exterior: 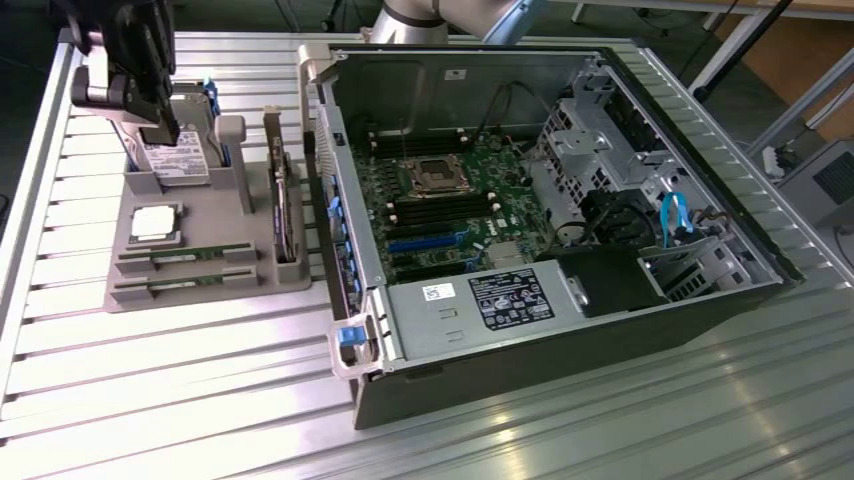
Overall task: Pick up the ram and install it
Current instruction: 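Pick up the ram and move it above insertion slot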
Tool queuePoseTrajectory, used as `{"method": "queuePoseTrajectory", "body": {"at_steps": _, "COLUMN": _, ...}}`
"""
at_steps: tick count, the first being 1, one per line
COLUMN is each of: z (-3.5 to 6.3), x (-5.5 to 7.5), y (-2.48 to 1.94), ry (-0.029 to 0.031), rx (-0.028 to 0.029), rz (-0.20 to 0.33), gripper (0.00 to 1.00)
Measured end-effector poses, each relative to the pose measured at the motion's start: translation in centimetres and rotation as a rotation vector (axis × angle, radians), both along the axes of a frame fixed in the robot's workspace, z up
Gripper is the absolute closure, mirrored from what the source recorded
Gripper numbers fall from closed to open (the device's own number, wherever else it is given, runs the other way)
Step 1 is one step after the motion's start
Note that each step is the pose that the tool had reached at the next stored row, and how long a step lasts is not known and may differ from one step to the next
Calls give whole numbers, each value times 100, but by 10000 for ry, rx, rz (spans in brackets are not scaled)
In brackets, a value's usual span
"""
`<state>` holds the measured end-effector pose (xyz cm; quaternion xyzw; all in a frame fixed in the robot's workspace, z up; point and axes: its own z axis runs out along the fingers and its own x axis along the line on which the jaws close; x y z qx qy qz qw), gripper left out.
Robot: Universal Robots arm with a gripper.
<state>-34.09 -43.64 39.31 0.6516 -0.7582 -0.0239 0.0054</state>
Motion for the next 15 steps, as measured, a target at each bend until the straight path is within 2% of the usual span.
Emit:
{"method": "queuePoseTrajectory", "body": {"at_steps": 8, "z": 0, "x": 0, "y": -15, "ry": 0, "rx": 0, "rz": 1, "gripper": 89}}
{"method": "queuePoseTrajectory", "body": {"at_steps": 10, "z": 0, "x": 0, "y": -21, "ry": 0, "rx": 0, "rz": -1, "gripper": 77}}
{"method": "queuePoseTrajectory", "body": {"at_steps": 12, "z": 0, "x": 0, "y": -22, "ry": -1, "rx": 0, "rz": -1, "gripper": 77}}
{"method": "queuePoseTrajectory", "body": {"at_steps": 13, "z": 0, "x": 0, "y": -22, "ry": -1, "rx": 0, "rz": 0, "gripper": 70}}
{"method": "queuePoseTrajectory", "body": {"at_steps": 15, "z": 0, "x": 0, "y": -23, "ry": 0, "rx": 0, "rz": 0, "gripper": 70}}
